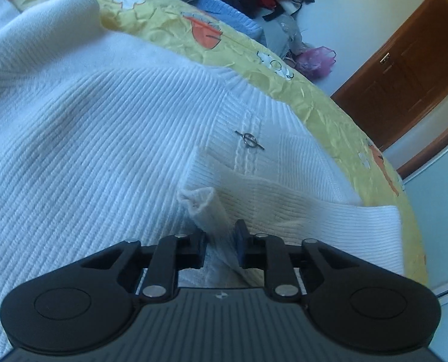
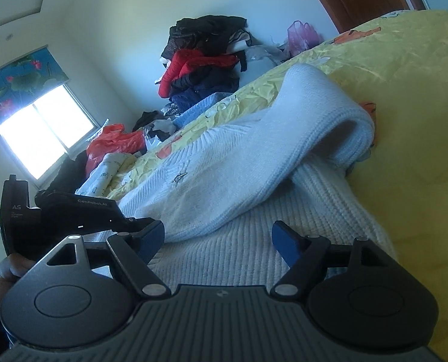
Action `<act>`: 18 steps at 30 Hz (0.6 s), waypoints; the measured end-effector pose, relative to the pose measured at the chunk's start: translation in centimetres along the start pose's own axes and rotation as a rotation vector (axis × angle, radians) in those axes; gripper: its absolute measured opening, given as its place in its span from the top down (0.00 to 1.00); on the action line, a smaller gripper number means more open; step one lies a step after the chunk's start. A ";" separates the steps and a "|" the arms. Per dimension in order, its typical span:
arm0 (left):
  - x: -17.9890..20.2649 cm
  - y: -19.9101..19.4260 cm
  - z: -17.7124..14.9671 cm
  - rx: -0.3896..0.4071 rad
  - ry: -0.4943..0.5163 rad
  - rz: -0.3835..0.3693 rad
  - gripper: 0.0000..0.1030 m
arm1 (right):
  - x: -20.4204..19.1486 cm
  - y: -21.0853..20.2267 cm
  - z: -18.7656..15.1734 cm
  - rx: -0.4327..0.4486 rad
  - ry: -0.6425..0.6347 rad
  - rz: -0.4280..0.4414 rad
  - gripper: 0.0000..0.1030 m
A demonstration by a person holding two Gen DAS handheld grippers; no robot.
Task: Fold small clothes
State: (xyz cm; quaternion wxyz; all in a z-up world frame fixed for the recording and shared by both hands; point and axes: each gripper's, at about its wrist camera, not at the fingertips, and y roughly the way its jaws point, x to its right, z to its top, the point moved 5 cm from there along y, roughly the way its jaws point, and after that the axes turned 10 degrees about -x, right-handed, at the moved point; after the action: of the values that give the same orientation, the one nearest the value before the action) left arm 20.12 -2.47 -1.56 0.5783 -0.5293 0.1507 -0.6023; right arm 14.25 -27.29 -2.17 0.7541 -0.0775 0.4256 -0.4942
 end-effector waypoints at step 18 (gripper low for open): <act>-5.5 -4.6 3.7 0.214 0.204 0.276 0.88 | 0.1 0.1 0.0 -0.001 -0.004 -0.008 0.22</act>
State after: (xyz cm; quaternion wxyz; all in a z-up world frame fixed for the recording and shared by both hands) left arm 19.45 5.11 0.99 0.6898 -0.3754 0.2149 -0.5805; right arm 14.28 -27.31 -2.24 0.7530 -0.0804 0.4238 -0.4968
